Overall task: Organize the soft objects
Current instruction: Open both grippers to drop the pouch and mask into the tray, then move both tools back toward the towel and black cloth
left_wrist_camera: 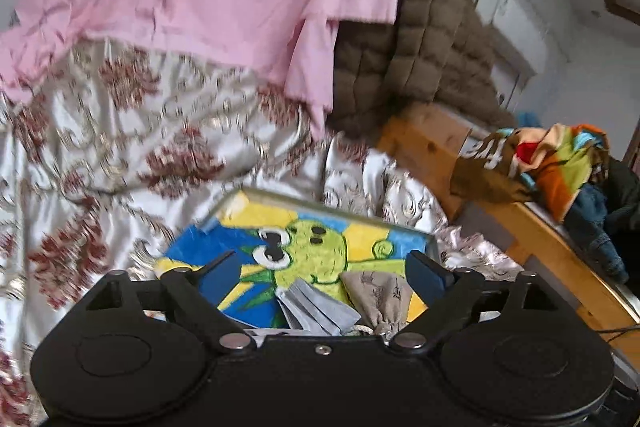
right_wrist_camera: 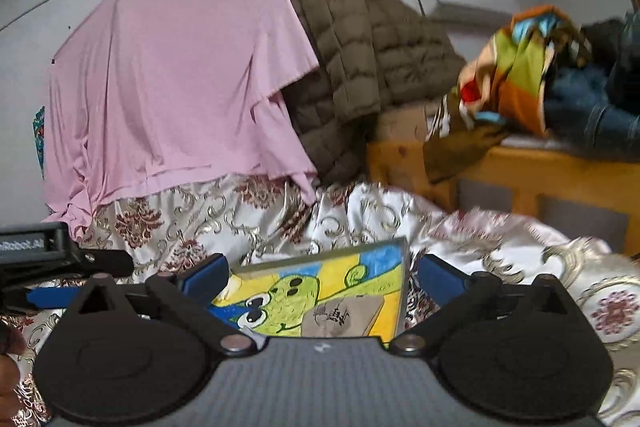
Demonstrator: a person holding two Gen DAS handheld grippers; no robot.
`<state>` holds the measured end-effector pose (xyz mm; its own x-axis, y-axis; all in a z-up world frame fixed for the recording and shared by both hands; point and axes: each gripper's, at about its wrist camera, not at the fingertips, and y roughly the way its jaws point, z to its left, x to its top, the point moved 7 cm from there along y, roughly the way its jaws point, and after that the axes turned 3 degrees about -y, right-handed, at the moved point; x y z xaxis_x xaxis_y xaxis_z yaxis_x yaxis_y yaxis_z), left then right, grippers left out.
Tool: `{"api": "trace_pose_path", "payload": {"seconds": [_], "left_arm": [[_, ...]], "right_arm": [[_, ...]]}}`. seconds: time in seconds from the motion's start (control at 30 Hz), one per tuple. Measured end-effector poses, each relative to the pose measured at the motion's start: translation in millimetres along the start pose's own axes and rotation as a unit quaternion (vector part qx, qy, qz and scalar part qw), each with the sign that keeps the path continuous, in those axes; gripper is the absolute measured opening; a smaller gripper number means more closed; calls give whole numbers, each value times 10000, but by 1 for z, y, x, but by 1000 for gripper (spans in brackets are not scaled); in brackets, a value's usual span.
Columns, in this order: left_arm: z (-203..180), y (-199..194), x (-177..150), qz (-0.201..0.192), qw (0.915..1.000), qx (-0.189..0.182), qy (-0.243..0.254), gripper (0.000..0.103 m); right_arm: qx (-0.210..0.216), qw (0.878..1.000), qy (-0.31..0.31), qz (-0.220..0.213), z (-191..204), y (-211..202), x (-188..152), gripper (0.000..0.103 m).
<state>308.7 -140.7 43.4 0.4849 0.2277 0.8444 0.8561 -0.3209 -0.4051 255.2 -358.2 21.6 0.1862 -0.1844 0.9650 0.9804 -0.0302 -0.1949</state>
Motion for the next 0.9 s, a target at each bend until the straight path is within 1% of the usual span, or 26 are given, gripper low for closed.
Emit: {"api": "trace_pose_path", "payload": {"seconds": [0.03,0.13,0.2,0.27,0.33,0.43,0.6,0.8,0.9], "left_arm": [[0,-11,0,-134,9999,6,63,95],[0,-41,-1,-435,9988,-37,240,96],[0,-57,-4,-562,9979,-67,322,97],[3,-75,-10,-684,9969,-90,381,102],[6,-90,-16,-798,9958,-70,438,102],[14,-111,-23,-911,9943,-58,550,102],[28,-144,-38,-1082,9915,89,719,102],[48,-171,-59,-1128,9894,331,852,102],[58,-176,-71,-1000,9903,433,858,102]], "right_arm": [[3,10000,-16,-93,3,-9,1,103],[-6,9991,-142,-400,12,-34,5,103],[-54,9981,-253,-551,19,-49,7,103],[-89,9968,-351,-708,25,-62,9,103],[-143,9958,-389,-812,30,-74,10,103],[-157,9961,-323,-811,35,-89,5,103],[-206,9962,-379,-755,48,-110,-4,103],[-98,9972,-381,-631,63,-136,-19,103],[-92,9979,-442,-464,71,-144,-28,103]]}}
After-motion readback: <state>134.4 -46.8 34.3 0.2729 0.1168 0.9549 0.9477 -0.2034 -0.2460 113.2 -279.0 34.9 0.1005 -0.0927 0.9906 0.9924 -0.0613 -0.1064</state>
